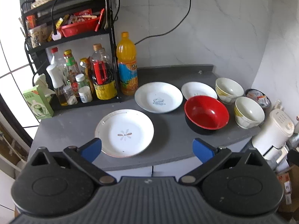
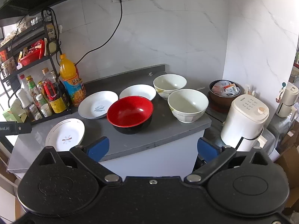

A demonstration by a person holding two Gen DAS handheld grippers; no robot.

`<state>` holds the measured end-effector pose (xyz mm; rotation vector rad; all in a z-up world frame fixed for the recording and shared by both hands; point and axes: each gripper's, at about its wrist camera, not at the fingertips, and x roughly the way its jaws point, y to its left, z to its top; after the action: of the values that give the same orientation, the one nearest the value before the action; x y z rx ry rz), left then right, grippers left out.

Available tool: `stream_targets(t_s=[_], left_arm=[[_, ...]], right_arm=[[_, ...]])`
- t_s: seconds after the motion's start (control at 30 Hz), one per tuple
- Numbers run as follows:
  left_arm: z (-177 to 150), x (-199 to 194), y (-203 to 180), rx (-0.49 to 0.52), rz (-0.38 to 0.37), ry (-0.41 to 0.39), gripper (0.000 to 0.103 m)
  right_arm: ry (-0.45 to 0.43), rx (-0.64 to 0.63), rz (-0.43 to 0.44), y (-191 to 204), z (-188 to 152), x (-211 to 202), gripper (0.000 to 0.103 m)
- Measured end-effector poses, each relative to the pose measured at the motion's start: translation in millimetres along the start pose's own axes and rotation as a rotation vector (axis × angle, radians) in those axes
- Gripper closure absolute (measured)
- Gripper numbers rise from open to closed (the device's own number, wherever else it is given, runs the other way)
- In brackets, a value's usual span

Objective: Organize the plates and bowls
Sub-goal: 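Move both grippers toward the nearer cream bowl's rim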

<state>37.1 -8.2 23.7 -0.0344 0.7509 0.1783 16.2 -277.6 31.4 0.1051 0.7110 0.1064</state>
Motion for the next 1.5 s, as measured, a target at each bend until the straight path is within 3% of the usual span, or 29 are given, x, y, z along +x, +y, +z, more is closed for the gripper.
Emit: stream_targets(t_s=[0.3,0.43,0.6,0.8,0.87,0.97,1.1,1.33,1.5], left_arm=[[15,22,-29,0.021,-0.021,-0.017,0.001],[27,43,-45,0.050,-0.069,-0.027,0.002],[47,82,-67,0.121,-0.166,-0.034,0.002],[79,139,-91,0.183,-0.266,0.016,0.007],[88,155,-97,0.184,-0.301,0.045,0.011],[101,175,-106,0.205,-0.347,0.060,0.015],[114,199,-118,0.225,-0.398,0.098,0.018],[124,230,-145,0.257,-0.453,0.144,0.019],[129,246,-167,0.274,-0.474,0.171,0.028]], right_arm=[[0.007,0.034,0.006,-16,1,19,0.008],[0.010,0.048,-0.019,-21,7,34,0.009],[0.025,0.096,-0.059,-29,17,64,0.019],[0.049,0.144,-0.130,-31,34,99,0.023],[0.059,0.166,-0.158,-31,40,109,0.029],[0.062,0.283,-0.164,-37,49,119,0.030],[0.065,0.305,-0.212,-36,59,129,0.030],[0.089,0.335,-0.266,-50,67,149,0.030],[0.112,0.363,-0.286,-71,69,170,0.030]])
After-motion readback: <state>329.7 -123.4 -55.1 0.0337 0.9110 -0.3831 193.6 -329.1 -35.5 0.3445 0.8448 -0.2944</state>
